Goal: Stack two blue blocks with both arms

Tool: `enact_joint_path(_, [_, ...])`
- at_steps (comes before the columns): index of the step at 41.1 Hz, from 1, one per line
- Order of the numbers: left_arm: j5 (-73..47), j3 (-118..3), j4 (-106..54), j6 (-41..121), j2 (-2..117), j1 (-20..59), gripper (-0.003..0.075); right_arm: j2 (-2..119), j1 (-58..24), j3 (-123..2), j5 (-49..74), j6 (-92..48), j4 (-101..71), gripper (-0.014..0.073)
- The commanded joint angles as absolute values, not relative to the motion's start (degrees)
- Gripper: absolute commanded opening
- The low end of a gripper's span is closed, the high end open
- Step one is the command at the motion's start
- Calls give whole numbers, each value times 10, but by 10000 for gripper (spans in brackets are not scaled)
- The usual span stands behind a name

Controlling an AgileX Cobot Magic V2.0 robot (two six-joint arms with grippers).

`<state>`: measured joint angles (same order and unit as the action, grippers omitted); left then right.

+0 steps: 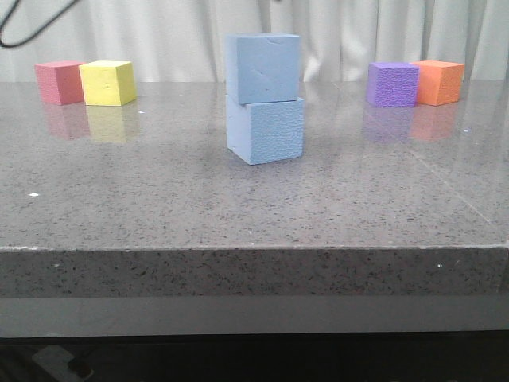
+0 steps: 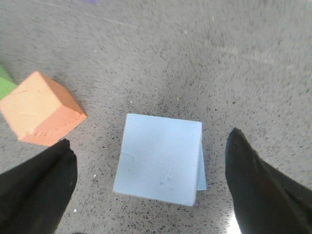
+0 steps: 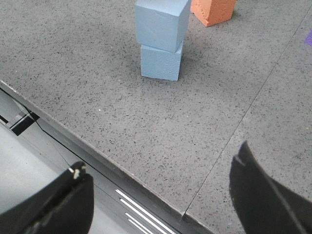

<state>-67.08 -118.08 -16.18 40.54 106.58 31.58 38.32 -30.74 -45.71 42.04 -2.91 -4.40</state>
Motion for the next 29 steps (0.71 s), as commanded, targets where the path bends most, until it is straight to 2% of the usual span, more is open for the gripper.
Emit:
enact_joint_path(1, [-658,-1198,-168,362,1010,314,599,381,-303,-470,385,-35,-45,585])
enact_joint_path(12, [-705,-1198,-150,260,939,314,599,381,-303,-470,385,-35,-45,585])
enact_joint_path(20, [-730,-1185,-20,98,886,314,599,381,-303,-470,386,-35,-47,585])
enact_joint_path(25, [-706,-1114,0,45,831,314,599,381,-303,-470,388,-35,-47,585])
enact_joint_path(29, [-647,-1002,0,29,765,314,599,381,-303,-470,392,-35,-44,585])
